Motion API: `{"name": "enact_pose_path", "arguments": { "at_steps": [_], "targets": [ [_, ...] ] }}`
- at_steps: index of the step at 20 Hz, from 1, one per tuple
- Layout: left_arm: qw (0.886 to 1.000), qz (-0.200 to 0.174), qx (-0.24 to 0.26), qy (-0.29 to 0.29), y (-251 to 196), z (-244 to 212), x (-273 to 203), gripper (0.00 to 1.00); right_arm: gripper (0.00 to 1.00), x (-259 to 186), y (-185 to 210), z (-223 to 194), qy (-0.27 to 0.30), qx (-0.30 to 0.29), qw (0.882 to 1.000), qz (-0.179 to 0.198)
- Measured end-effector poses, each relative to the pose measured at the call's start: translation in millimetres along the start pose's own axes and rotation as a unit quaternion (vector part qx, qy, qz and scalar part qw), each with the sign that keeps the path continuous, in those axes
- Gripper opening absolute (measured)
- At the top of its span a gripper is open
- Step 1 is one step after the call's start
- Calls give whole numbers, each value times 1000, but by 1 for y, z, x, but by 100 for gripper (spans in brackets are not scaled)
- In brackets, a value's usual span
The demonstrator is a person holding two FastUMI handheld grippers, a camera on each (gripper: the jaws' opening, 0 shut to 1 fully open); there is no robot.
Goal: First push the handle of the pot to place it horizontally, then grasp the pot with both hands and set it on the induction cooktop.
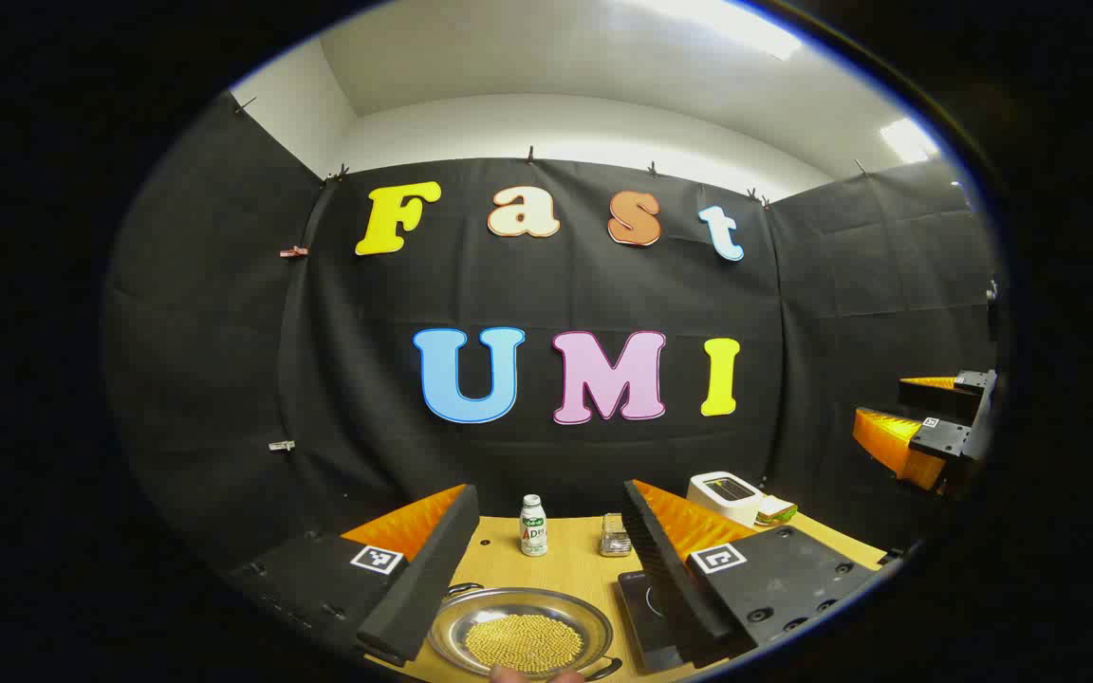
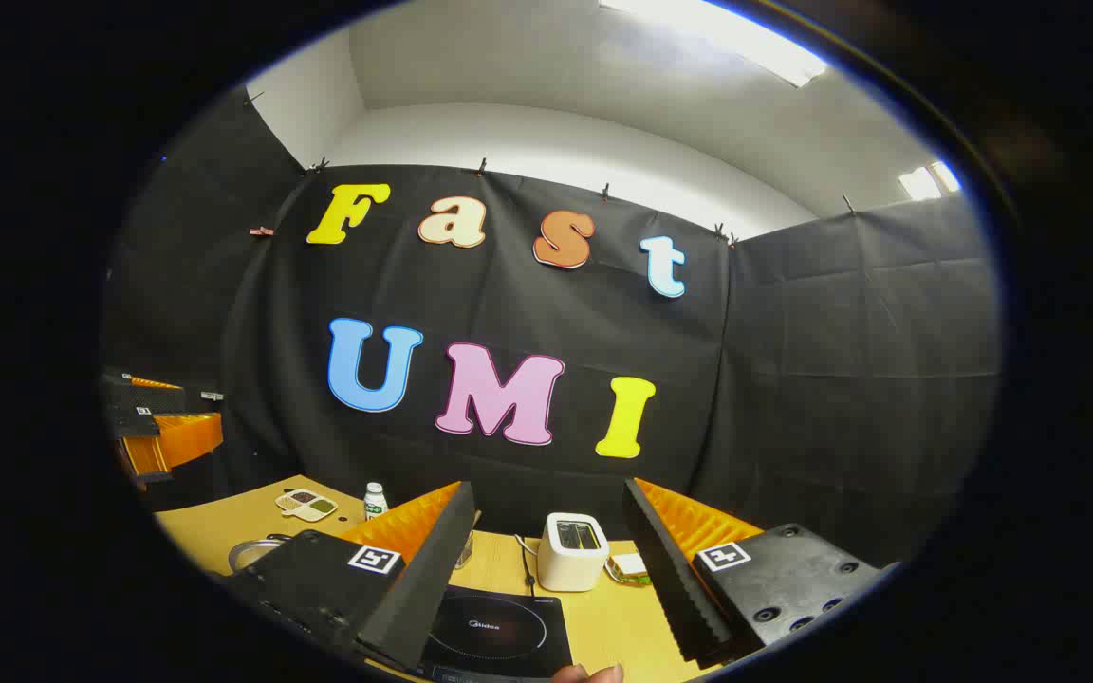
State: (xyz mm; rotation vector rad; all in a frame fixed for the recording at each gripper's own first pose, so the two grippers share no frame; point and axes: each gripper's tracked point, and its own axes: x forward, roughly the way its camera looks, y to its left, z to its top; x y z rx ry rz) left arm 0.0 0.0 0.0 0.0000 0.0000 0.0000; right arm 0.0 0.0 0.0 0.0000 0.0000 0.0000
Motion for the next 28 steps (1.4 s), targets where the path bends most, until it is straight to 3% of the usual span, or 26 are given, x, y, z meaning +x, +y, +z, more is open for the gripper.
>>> {"name": "enact_pose_path", "arguments": {
  "at_steps": [14,23,24,28],
  "targets": [
    [1000,22,-1,-12,8,7,-6,95,97,-1,-4,-5,3,5,1000,0],
    [1000,-1,7,-16,-7,11,-11,96,97,-6,-8,-5,5,6,1000,-3],
    [1000,-8,9,-17,-11,13,-11,93,97,-5,-8,-5,6,7,1000,-3],
    [999,-18,20,-19,-16,18,-15,34,97,-7,-8,-7,7,5,1000,-1]
  ]
}}
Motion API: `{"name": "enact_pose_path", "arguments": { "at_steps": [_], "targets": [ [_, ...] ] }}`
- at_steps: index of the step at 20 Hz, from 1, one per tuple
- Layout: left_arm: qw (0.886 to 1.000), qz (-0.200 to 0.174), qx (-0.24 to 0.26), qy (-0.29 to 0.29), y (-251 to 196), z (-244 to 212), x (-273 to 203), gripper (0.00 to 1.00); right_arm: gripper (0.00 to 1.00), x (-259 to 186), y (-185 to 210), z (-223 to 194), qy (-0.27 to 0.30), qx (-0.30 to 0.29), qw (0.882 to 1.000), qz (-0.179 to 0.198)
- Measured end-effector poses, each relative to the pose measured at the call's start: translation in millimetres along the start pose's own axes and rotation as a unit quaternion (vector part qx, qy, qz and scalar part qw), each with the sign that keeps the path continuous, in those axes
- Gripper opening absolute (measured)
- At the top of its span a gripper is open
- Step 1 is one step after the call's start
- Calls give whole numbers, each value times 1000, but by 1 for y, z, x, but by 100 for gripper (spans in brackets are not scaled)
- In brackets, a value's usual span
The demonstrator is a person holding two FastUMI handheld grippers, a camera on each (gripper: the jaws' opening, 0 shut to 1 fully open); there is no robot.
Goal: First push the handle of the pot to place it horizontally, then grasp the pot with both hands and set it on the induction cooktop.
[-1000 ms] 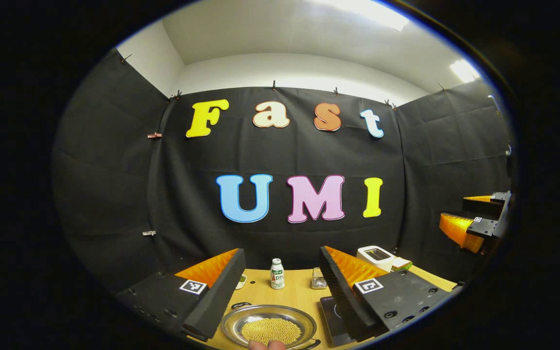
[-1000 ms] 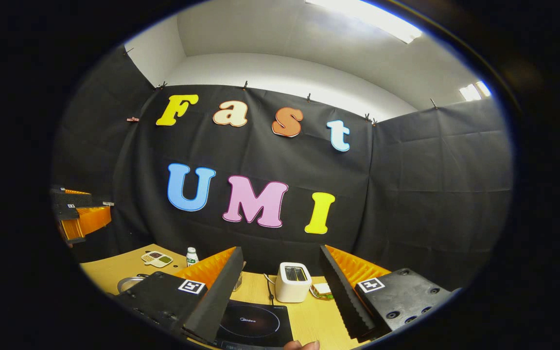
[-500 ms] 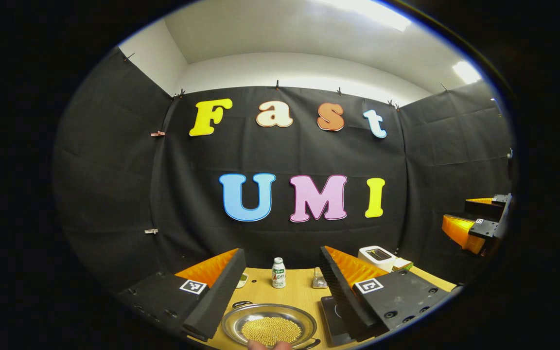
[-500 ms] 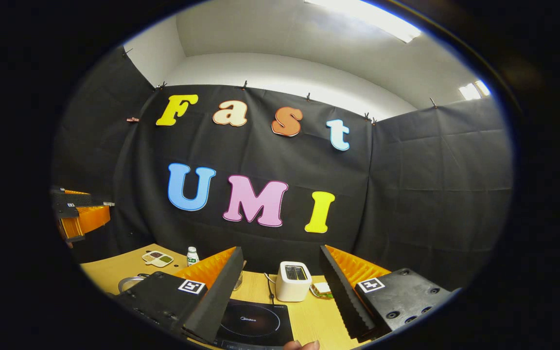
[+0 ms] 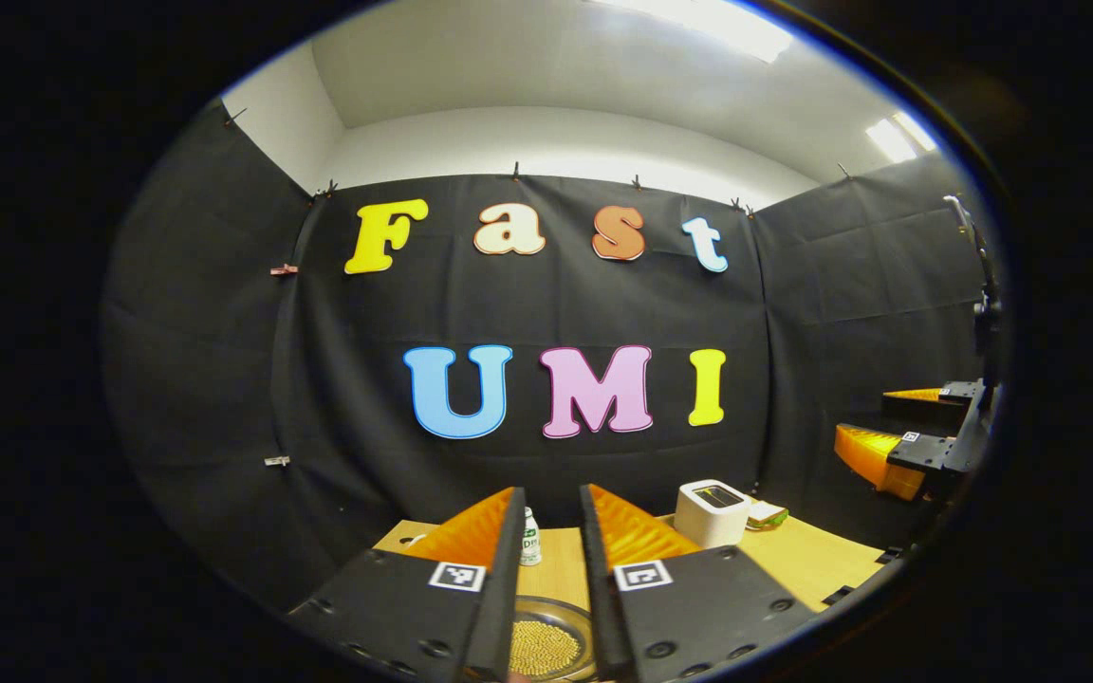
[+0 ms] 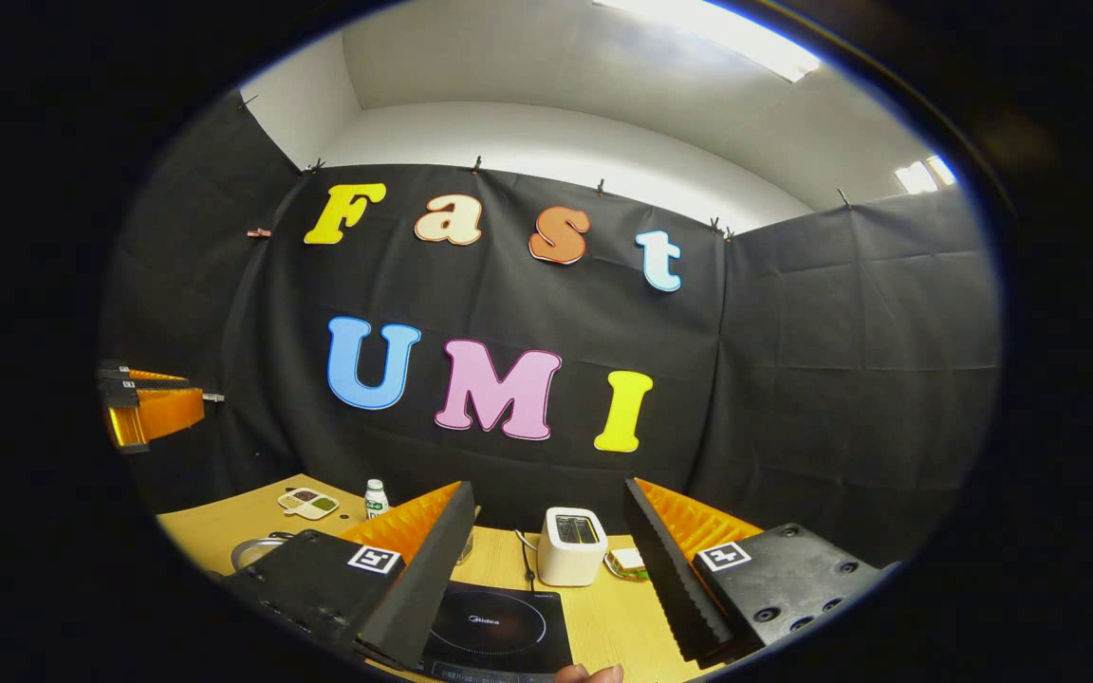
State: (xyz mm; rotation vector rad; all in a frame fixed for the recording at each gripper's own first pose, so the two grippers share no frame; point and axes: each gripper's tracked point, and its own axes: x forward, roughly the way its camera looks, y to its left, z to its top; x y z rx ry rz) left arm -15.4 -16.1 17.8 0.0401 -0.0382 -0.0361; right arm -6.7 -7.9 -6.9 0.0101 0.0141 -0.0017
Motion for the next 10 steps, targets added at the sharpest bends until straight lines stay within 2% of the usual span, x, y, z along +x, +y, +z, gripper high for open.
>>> {"name": "enact_pose_path", "arguments": {
  "at_steps": [1,3,6,10],
  "targets": [
    [1000,-3,5,1,1,0,-1,19,98,0,0,0,0,0,1000,0],
    [1000,-25,7,8,-11,-2,-2,5,97,0,0,-1,1,0,1000,0],
    [997,-70,2,26,-26,-14,-7,5,97,0,-2,-3,3,1,1000,0],
    [991,-99,-7,87,-36,-42,-10,5,98,-2,-5,-4,5,2,1000,-1]
  ]
}}
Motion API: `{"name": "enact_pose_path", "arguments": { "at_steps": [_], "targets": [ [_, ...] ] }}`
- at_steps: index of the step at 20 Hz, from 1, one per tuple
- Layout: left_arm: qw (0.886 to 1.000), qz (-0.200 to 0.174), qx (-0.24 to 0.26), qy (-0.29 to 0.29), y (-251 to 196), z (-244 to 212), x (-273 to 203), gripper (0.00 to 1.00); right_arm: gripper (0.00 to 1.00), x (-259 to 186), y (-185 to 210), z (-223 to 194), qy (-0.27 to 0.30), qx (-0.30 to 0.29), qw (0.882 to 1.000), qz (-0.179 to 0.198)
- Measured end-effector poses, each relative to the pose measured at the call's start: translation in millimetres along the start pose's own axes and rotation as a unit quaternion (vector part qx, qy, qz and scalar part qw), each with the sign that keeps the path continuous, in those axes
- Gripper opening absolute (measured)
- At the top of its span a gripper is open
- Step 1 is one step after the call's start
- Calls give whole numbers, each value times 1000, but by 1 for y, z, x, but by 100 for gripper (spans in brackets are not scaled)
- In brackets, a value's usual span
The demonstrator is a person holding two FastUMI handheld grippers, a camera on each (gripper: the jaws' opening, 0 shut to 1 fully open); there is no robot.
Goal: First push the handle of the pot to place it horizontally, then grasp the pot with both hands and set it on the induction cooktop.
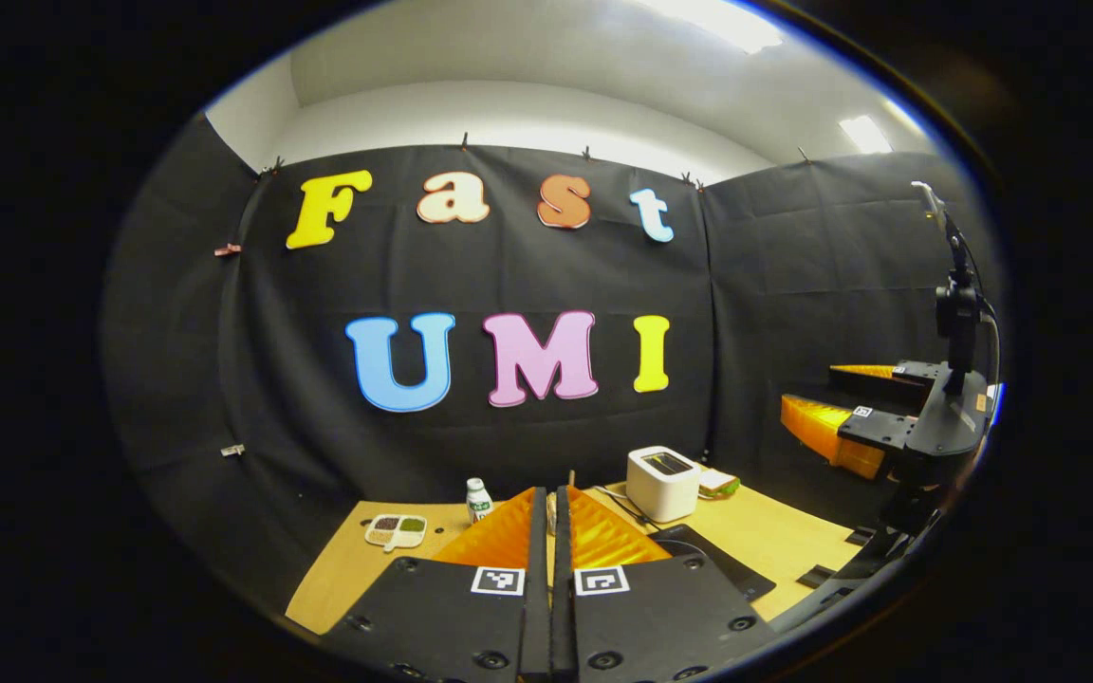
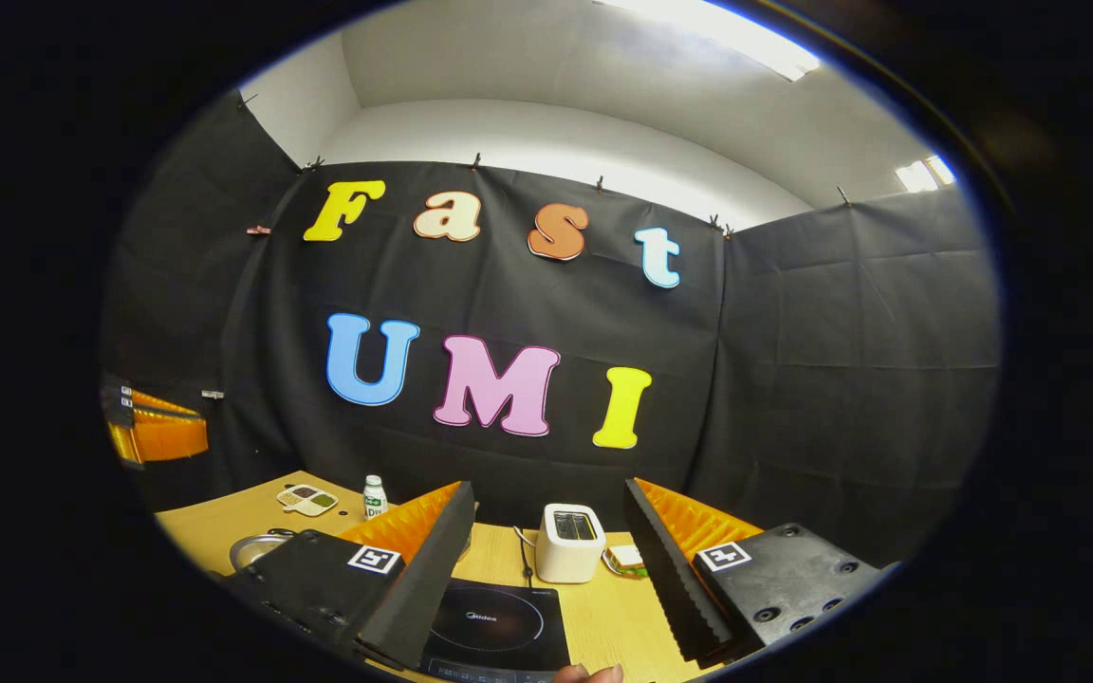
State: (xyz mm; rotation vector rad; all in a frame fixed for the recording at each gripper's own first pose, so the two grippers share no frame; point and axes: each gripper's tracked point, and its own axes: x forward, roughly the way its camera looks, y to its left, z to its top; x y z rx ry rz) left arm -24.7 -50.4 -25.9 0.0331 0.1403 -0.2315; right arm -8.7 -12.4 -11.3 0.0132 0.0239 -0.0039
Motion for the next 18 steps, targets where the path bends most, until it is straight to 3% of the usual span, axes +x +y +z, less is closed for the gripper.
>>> {"name": "enact_pose_path", "arguments": {
  "at_steps": [4,9,12,15,18],
  "targets": [
    [996,-7,-37,80,2,-41,4,3,97,-1,-4,-1,0,2,1000,-2],
    [982,-15,-70,175,6,-94,1,5,98,-3,-3,-9,9,10,1000,1],
    [964,-37,-68,254,1,-138,-6,5,97,-4,0,-8,6,12,1000,8],
    [939,-62,-85,329,-11,-179,-14,5,97,-6,5,-2,-5,14,1000,18],
    [915,-74,-67,392,-14,-212,-25,5,97,-8,4,-4,-7,14,1000,23]
  ]
}}
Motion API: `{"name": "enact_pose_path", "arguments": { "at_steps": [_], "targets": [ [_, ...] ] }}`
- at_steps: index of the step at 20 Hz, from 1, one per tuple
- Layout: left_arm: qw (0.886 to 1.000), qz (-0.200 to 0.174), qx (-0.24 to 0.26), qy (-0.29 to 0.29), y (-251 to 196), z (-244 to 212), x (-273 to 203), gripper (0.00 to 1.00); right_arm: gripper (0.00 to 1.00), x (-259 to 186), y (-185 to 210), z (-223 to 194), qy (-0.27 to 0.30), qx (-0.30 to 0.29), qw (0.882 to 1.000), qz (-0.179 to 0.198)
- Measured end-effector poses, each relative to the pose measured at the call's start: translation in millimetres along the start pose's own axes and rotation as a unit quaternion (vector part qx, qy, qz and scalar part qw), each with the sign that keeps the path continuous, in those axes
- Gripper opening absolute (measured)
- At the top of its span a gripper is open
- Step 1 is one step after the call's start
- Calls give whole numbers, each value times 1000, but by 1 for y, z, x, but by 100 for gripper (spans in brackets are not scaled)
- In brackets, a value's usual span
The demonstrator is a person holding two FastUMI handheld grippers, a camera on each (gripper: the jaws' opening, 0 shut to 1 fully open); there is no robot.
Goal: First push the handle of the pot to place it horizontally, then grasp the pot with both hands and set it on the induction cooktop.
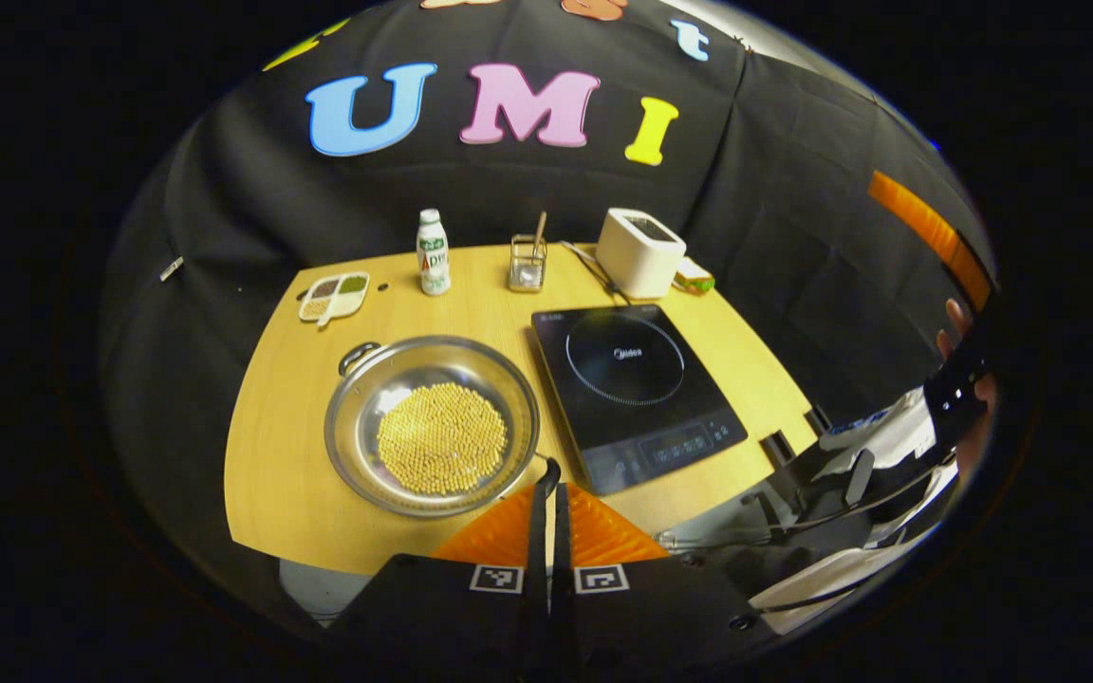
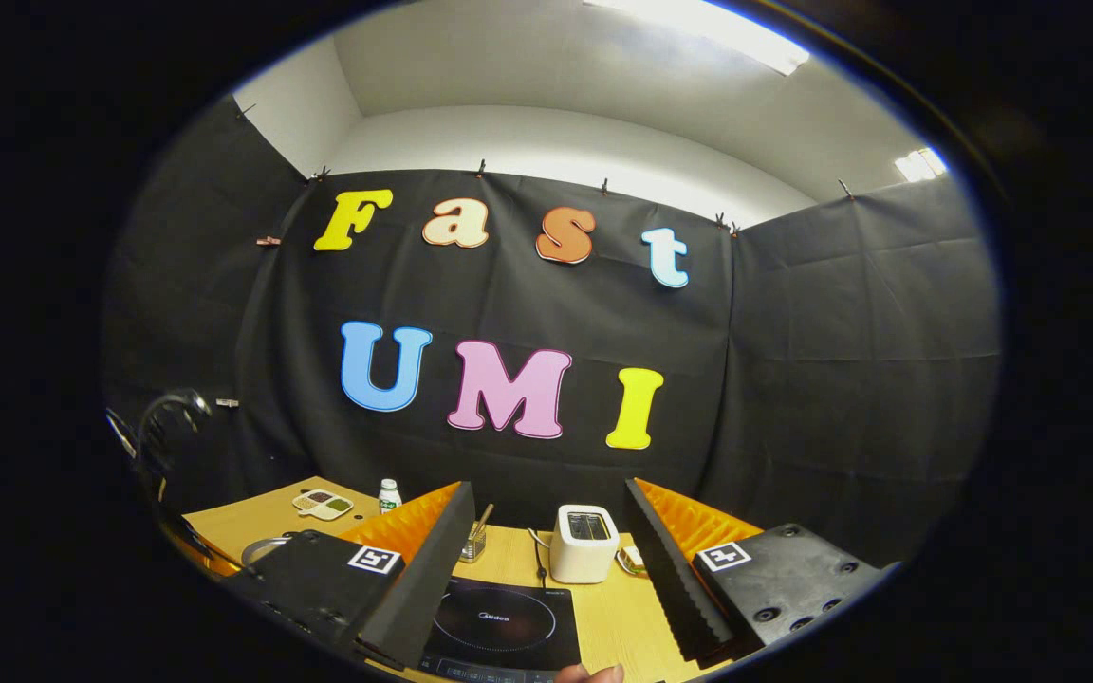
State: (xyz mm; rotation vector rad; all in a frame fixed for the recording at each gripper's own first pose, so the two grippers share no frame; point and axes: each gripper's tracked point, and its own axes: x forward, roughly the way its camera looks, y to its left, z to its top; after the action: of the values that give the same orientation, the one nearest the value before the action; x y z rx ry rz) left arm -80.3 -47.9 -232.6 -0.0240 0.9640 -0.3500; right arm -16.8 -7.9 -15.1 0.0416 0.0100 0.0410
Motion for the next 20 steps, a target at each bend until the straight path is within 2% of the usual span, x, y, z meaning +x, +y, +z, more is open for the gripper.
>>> {"name": "enact_pose_path", "arguments": {
  "at_steps": [2,5,7,9,12,20],
  "targets": [
    [999,-6,2,31,1,-15,9,5,97,0,-3,-3,4,-2,1000,-2],
    [994,-37,-22,100,-1,-49,30,5,98,-2,-10,-7,9,-1,1000,-7],
    [990,-24,-14,140,11,-63,45,5,98,-2,-15,-9,12,-2,1000,-11],
    [987,-3,7,160,31,-70,64,5,98,-4,-19,-12,15,-3,1000,-16],
    [982,-13,3,189,36,-78,85,5,98,-5,-27,-17,22,-7,999,-26],
    [973,-3,-2,229,53,-92,128,6,97,-10,-47,-25,30,-11,998,-55]
  ]
}}
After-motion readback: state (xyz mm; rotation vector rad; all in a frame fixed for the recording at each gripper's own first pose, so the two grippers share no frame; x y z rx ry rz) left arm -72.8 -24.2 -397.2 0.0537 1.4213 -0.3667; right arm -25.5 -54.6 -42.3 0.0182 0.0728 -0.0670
